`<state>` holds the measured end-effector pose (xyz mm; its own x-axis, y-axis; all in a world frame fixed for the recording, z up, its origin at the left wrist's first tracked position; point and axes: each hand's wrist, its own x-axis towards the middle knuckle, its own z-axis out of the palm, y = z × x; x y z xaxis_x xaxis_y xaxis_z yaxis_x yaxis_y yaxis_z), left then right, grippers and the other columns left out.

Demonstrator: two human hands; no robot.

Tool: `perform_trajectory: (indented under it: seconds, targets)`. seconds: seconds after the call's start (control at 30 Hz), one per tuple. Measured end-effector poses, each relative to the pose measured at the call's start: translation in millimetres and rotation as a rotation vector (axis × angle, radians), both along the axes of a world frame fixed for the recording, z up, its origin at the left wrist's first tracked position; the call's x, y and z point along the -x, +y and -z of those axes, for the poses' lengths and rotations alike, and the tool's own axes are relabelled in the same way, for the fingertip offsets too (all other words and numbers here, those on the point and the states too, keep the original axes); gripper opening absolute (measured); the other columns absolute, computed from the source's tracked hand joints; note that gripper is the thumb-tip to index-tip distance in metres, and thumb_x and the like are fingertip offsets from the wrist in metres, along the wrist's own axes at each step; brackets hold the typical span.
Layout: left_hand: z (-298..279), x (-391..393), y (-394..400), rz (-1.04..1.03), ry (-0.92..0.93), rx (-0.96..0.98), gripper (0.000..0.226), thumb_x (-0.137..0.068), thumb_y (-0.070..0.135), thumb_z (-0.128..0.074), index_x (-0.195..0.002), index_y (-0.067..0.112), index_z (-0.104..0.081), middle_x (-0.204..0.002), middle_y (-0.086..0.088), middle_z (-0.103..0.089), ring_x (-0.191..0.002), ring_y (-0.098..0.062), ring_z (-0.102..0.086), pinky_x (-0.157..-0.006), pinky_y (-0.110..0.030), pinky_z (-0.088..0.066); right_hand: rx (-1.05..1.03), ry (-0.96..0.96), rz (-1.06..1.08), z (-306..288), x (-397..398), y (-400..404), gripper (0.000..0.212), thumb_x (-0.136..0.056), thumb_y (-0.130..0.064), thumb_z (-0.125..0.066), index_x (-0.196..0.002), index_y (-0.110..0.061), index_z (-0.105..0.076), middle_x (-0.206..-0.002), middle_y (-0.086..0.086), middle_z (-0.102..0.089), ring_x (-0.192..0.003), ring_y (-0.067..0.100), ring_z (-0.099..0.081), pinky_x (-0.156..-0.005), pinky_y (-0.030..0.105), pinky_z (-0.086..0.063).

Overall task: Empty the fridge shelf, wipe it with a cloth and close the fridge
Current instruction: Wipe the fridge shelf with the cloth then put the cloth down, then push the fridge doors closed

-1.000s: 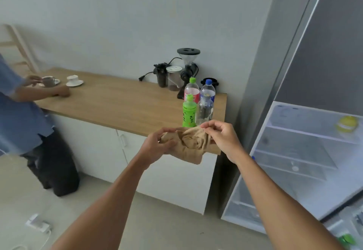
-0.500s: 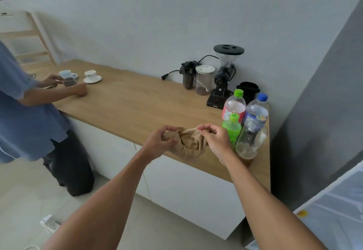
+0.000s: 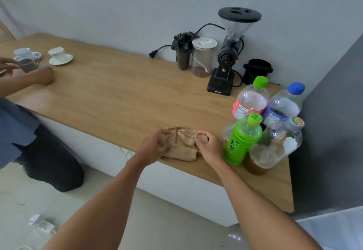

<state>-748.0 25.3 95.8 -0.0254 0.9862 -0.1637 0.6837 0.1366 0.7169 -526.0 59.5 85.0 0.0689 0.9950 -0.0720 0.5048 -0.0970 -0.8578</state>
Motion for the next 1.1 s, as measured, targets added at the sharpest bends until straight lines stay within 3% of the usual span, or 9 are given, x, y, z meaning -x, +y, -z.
perform_trajectory:
  seconds: [0.1, 0.23, 0.4, 0.53, 0.67, 0.8, 0.9, 1.03, 1.1]
  targets:
    - [0.5, 0.5, 0.9, 0.007, 0.047, 0.014, 0.046, -0.092, 0.032, -0.071, -0.135, 0.039, -0.057, -0.118, 0.000, -0.070, -0.102, -0.024, -0.065, -0.086, -0.036, -0.053, -0.074, -0.121, -0.048, 5.8, 1.6, 1.9, 0.026, -0.086, -0.012, -0.069, -0.111, -0.017, -0.074, -0.110, 0.002, -0.073, -0.105, 0.018, -0.064, -0.080, 0.017, -0.037]
    - [-3.5, -3.0, -5.5, 0.022, 0.166, 0.004, 0.051, -0.095, 0.038, -0.066, -0.143, 0.039, -0.050, -0.131, -0.005, -0.063, -0.118, -0.029, -0.060, -0.097, -0.044, -0.052, -0.099, -0.178, -0.041, 7.0, 2.5, -0.7, 0.030, -0.085, -0.015, -0.069, -0.115, -0.015, -0.072, -0.114, 0.006, -0.070, -0.113, 0.025, -0.062, -0.095, 0.027, -0.042]
    - [-10.2, -6.8, -32.0, -0.091, 0.200, 0.013, 0.055, -0.096, 0.050, -0.060, -0.148, 0.042, -0.044, -0.126, -0.004, -0.046, -0.107, -0.031, -0.062, -0.092, -0.045, -0.054, -0.232, -0.383, 0.018, -3.3, 0.6, -41.2, 0.039, -0.091, -0.025, -0.064, -0.130, -0.021, -0.064, -0.118, 0.006, -0.070, -0.110, 0.029, -0.062, -0.087, 0.036, -0.052]
    - [-22.2, -19.8, -61.6, -0.108, 0.155, -0.050, 0.057, -0.097, 0.044, -0.063, -0.149, 0.032, -0.044, -0.129, -0.002, -0.043, -0.096, -0.024, -0.056, -0.087, -0.039, -0.050, -0.298, -0.345, -0.035, -14.4, -6.9, -83.5, 0.038, -0.090, -0.019, -0.065, -0.129, -0.016, -0.066, -0.113, 0.008, -0.070, -0.104, 0.029, -0.064, -0.084, 0.034, -0.051]
    - [-43.8, -46.4, -97.6, -0.085, 0.102, -0.093, 0.059, -0.097, 0.043, -0.065, -0.150, 0.028, -0.043, -0.132, -0.004, -0.051, -0.119, -0.029, -0.060, -0.092, -0.035, -0.045, -0.304, -0.279, -0.105, -36.9, -28.6, -128.6, 0.040, -0.092, -0.021, -0.064, -0.132, -0.014, -0.064, -0.120, 0.008, -0.070, -0.113, 0.026, -0.062, -0.097, 0.032, -0.045]
    - [-74.6, -86.6, -147.9, -0.019, 0.075, -0.164, 0.057, -0.095, 0.041, -0.068, -0.146, 0.027, -0.046, -0.142, -0.006, -0.056, -0.132, -0.023, -0.056, -0.102, -0.040, -0.047, -0.318, -0.267, -0.107, -72.5, -68.8, -190.8, 0.043, -0.094, -0.024, -0.063, -0.135, -0.015, -0.062, -0.130, 0.008, -0.067, -0.122, 0.025, -0.059, -0.104, 0.032, -0.043]
    - [-103.6, -127.1, -189.1, 0.052, 0.085, -0.220, 0.054, -0.094, 0.039, -0.069, -0.143, 0.027, -0.048, -0.137, -0.006, -0.062, -0.125, -0.025, -0.060, -0.099, -0.040, -0.047, -0.331, -0.303, -0.067, -104.4, -113.5, -244.9, 0.043, -0.094, -0.024, -0.064, -0.136, -0.013, -0.060, -0.131, 0.008, -0.065, -0.120, 0.025, -0.060, -0.105, 0.034, -0.045]
    - [-145.3, -195.2, -231.3, 0.189, 0.087, -0.332, 0.054, -0.095, 0.039, -0.069, -0.143, 0.025, -0.049, -0.129, -0.006, -0.069, -0.093, -0.025, -0.071, -0.092, -0.044, -0.054, -0.387, -0.357, 0.028, -150.7, -186.9, -310.2, 0.043, -0.097, -0.027, -0.062, -0.137, -0.013, -0.060, -0.134, 0.005, -0.063, -0.121, 0.020, -0.060, -0.102, 0.027, -0.043]
    - [-168.3, -235.9, -249.8, 0.245, 0.088, -0.394, 0.052, -0.096, 0.037, -0.067, -0.142, 0.023, -0.049, -0.129, -0.008, -0.069, -0.100, -0.029, -0.070, -0.089, -0.043, -0.055, -0.397, -0.403, 0.091, -173.0, -226.1, -336.9, 0.042, -0.099, -0.031, -0.060, -0.138, -0.017, -0.059, -0.138, 0.002, -0.060, -0.125, 0.019, -0.057, -0.103, 0.028, -0.042]
